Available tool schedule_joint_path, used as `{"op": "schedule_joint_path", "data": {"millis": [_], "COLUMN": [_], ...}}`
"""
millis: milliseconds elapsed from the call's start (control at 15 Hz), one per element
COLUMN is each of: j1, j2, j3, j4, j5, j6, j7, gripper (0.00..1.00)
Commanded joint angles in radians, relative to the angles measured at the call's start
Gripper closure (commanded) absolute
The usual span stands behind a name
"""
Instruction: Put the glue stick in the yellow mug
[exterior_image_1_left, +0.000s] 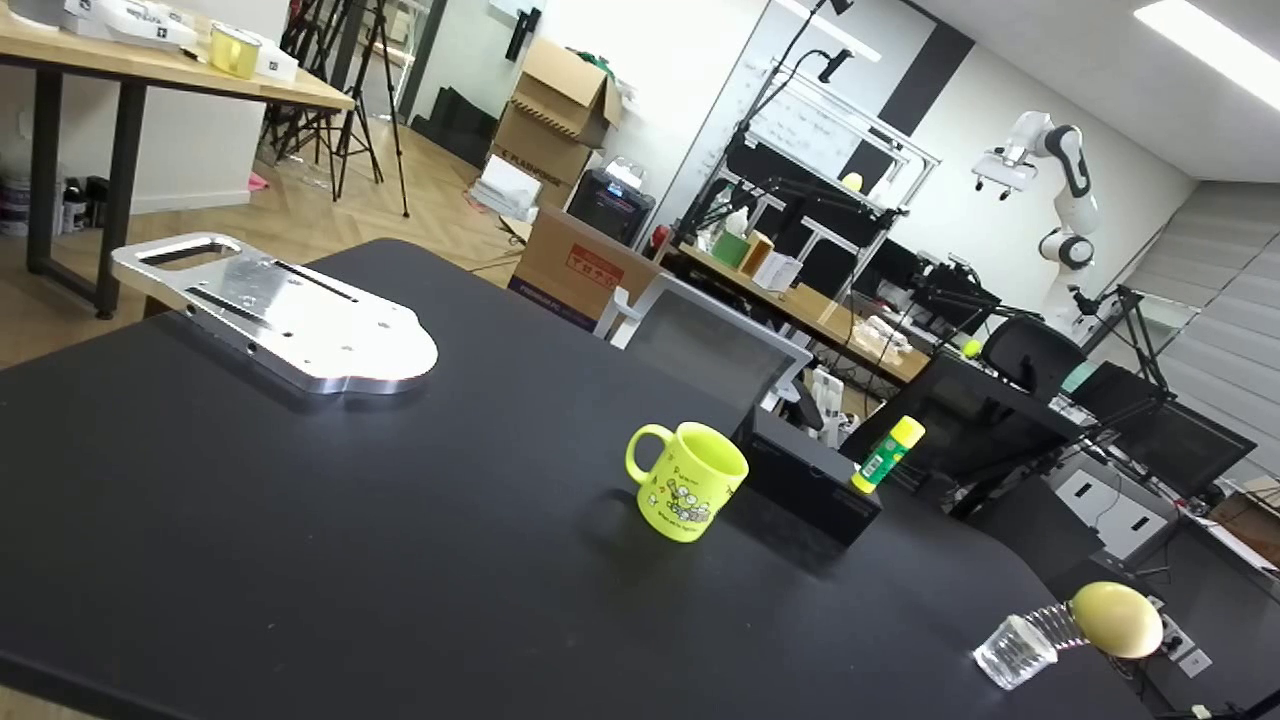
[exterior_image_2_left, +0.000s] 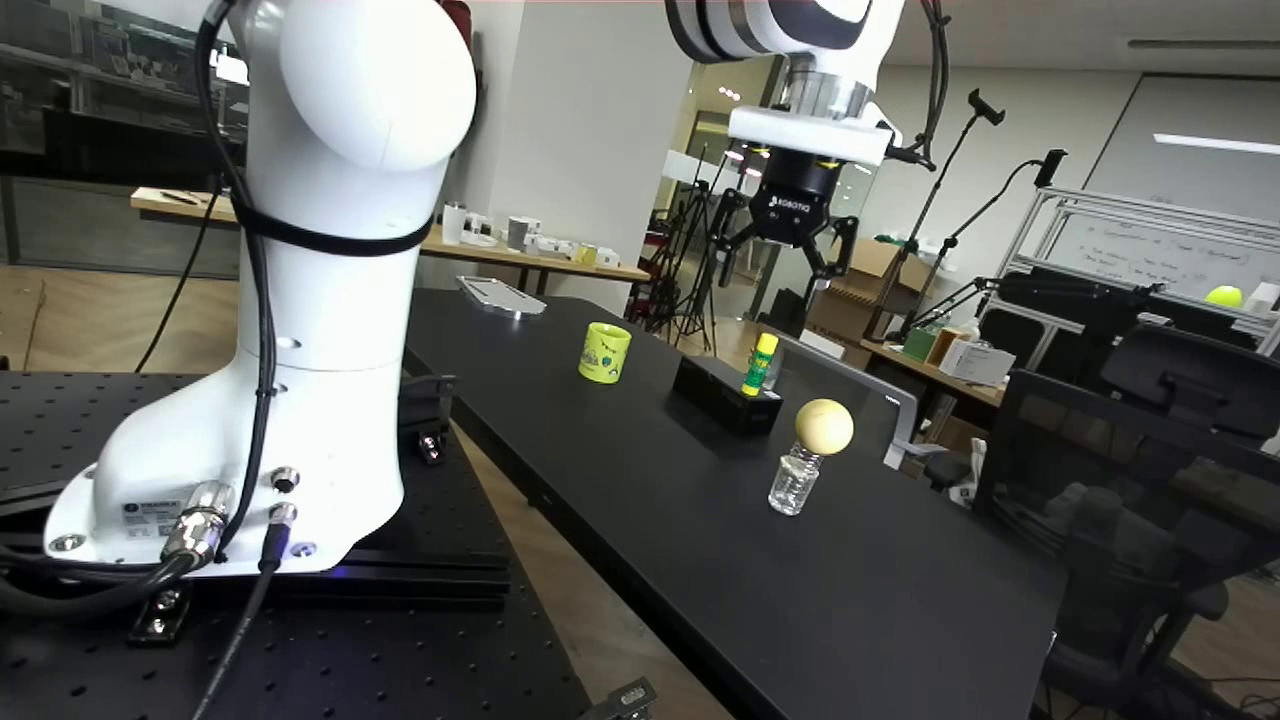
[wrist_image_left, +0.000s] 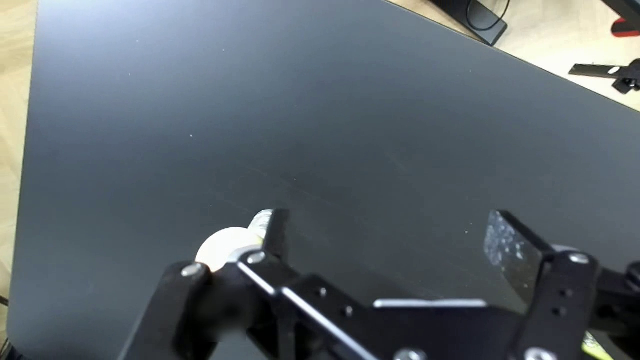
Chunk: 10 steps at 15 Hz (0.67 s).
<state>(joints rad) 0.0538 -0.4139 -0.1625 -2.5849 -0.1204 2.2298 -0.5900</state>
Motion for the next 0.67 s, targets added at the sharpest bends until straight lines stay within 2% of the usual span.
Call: {"op": "schedule_joint_path", "data": {"millis": [0,67,600], "j1": [-0.012,-0.009,-0.014], "j2": [0.067,0.03,0.061], "j3": [0.036,0.025,0.033], "j4": [0.057,0.014,0.032], "j5": [-0.011,-0.001,-0.001], "j6": [-0.031,-0.003,-0.007], "j7": [0.042,0.004,0.009], "gripper": [0.0,0.0,0.0]}}
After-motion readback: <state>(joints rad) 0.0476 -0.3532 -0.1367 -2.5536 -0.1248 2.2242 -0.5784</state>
